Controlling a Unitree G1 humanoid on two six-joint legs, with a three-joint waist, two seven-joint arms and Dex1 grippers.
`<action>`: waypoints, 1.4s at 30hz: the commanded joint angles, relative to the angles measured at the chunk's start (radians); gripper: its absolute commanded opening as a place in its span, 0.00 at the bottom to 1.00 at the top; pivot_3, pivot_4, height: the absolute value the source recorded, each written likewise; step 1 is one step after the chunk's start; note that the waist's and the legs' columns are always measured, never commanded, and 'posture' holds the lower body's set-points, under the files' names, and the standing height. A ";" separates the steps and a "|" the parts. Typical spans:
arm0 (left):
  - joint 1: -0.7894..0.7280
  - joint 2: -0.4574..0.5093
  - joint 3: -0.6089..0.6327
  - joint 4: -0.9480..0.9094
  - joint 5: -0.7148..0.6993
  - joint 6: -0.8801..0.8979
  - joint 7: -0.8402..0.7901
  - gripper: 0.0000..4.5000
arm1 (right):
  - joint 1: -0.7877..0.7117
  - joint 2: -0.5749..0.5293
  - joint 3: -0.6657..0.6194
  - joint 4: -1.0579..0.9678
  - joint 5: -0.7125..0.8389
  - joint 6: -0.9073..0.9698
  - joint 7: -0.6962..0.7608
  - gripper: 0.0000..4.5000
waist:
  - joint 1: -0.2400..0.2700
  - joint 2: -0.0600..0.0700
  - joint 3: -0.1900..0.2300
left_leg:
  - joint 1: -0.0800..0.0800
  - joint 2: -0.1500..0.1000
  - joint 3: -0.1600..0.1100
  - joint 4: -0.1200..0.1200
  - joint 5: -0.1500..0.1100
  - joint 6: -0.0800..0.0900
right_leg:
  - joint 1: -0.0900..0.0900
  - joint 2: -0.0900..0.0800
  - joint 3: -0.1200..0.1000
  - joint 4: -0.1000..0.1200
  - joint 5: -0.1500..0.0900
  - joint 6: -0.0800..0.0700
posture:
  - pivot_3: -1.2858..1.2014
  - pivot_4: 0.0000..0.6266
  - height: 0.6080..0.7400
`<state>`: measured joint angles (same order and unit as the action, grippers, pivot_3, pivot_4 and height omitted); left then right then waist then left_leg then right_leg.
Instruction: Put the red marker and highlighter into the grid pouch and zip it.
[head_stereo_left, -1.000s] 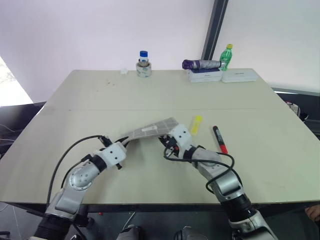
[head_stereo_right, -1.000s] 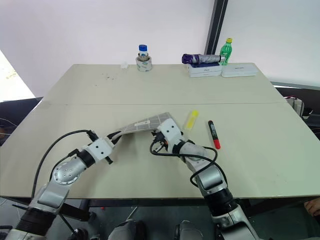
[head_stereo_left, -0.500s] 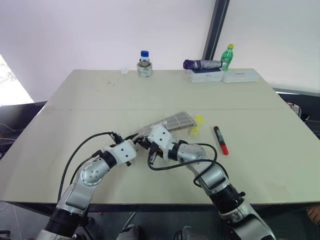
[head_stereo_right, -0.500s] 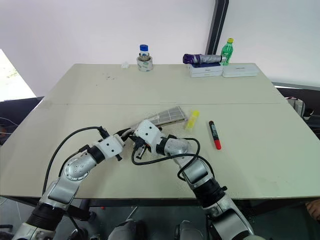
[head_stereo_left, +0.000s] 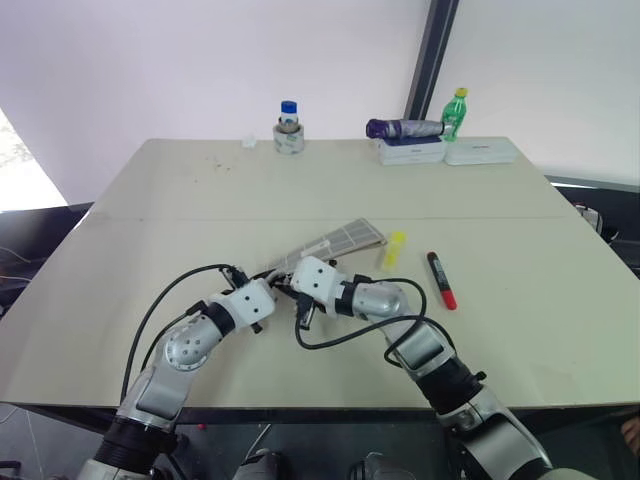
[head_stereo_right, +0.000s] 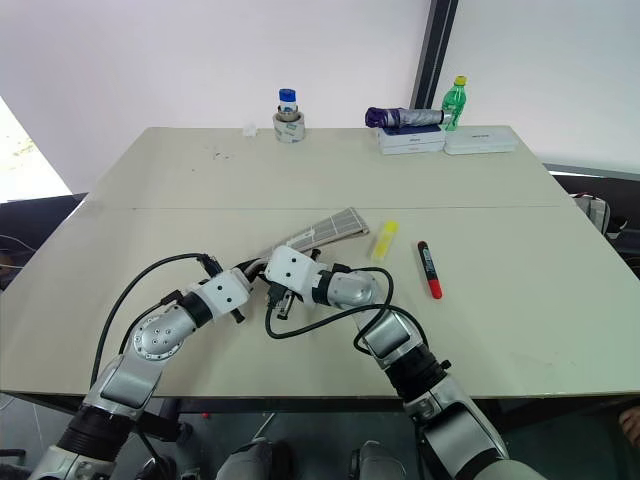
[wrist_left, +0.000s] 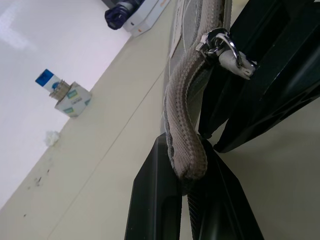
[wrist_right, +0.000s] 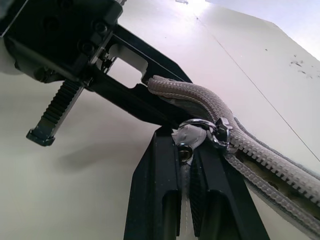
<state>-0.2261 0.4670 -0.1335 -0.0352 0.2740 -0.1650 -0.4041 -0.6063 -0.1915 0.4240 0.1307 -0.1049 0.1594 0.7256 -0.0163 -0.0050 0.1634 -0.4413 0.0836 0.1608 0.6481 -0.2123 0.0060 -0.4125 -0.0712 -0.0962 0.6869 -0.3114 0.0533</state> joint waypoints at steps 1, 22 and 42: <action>-0.025 -0.002 0.010 -0.033 -0.014 -0.024 0.007 0.00 | -0.014 0.026 0.002 -0.033 0.045 -0.013 0.040 0.09 | 0.000 0.000 0.000 | 0.000 0.000 0.000 0.000 0.000 0.000 | 0.000 0.000 0.000 0.000 0.000 0.000 | 0.52 0.24 0.98; -0.015 0.057 0.097 0.000 -0.065 -0.052 0.018 0.00 | 0.106 -0.203 -0.268 -0.224 0.251 0.120 0.105 0.49 | -0.001 0.000 0.000 | 0.000 0.001 0.000 -0.001 0.000 0.000 | 0.000 -0.001 0.000 -0.001 0.000 0.000 | 0.52 0.24 0.98; 0.033 0.102 0.125 0.020 0.034 -0.022 0.119 0.00 | -0.067 -0.144 -0.407 0.128 0.101 0.208 -0.372 0.90 | 0.000 0.000 0.000 | 0.000 0.000 0.001 -0.001 0.000 0.000 | 0.000 -0.001 0.000 -0.001 0.000 0.000 | 0.52 0.24 0.98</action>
<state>-0.1919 0.5751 -0.0136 0.0188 0.2966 -0.1820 -0.3051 -0.6171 -0.3591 0.0630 0.2568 -0.0067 0.3065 0.4237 -0.0160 -0.0052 0.1638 -0.4415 0.0839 0.1615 0.6467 -0.2124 0.0061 -0.4129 -0.0725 -0.0961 0.6856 -0.3114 0.0532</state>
